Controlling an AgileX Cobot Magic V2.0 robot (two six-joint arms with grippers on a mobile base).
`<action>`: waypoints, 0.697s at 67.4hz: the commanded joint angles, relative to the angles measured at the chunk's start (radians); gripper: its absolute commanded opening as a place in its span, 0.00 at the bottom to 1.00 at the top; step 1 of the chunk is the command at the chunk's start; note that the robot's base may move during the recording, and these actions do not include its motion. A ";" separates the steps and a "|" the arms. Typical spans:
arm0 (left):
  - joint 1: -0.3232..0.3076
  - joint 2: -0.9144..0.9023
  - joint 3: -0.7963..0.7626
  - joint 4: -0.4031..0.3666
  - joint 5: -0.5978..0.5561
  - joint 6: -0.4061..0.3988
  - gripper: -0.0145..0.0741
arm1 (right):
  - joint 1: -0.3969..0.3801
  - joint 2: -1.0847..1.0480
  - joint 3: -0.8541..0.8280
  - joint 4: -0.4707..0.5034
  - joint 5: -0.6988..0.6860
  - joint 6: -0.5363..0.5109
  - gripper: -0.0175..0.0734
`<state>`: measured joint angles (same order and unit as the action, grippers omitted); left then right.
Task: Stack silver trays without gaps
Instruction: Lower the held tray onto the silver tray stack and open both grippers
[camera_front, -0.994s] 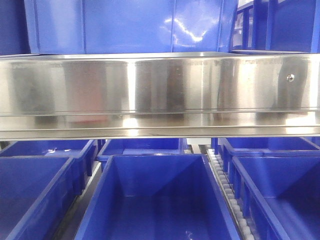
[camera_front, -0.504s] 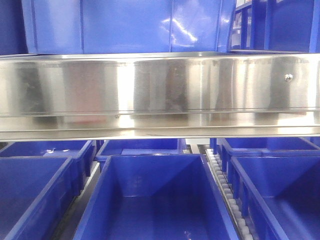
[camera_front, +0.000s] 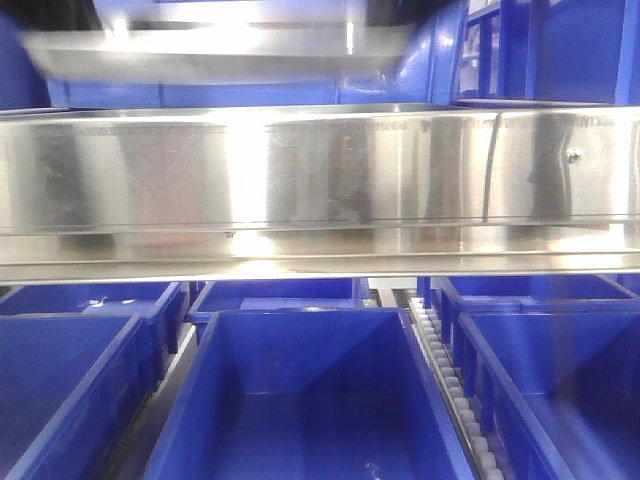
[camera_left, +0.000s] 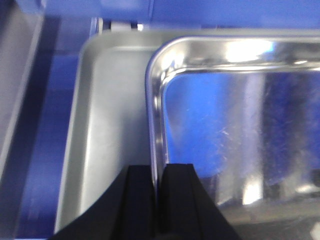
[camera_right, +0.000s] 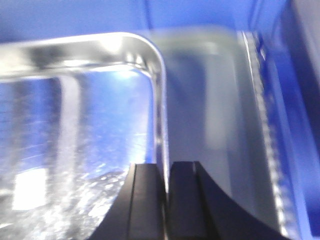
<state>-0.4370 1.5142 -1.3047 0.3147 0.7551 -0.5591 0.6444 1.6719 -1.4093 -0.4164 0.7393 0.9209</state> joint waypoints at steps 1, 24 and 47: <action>-0.021 0.015 -0.007 -0.101 -0.094 0.011 0.15 | 0.015 0.003 -0.017 0.044 -0.172 -0.009 0.17; -0.014 0.029 -0.007 -0.101 -0.099 -0.008 0.33 | 0.015 0.004 -0.017 0.040 -0.168 -0.009 0.41; 0.066 0.029 -0.007 -0.099 -0.068 -0.045 0.63 | 0.013 0.004 -0.017 -0.049 -0.136 -0.009 0.58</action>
<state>-0.3833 1.5490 -1.3047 0.2205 0.7042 -0.5977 0.6574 1.6817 -1.4135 -0.4250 0.6260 0.9170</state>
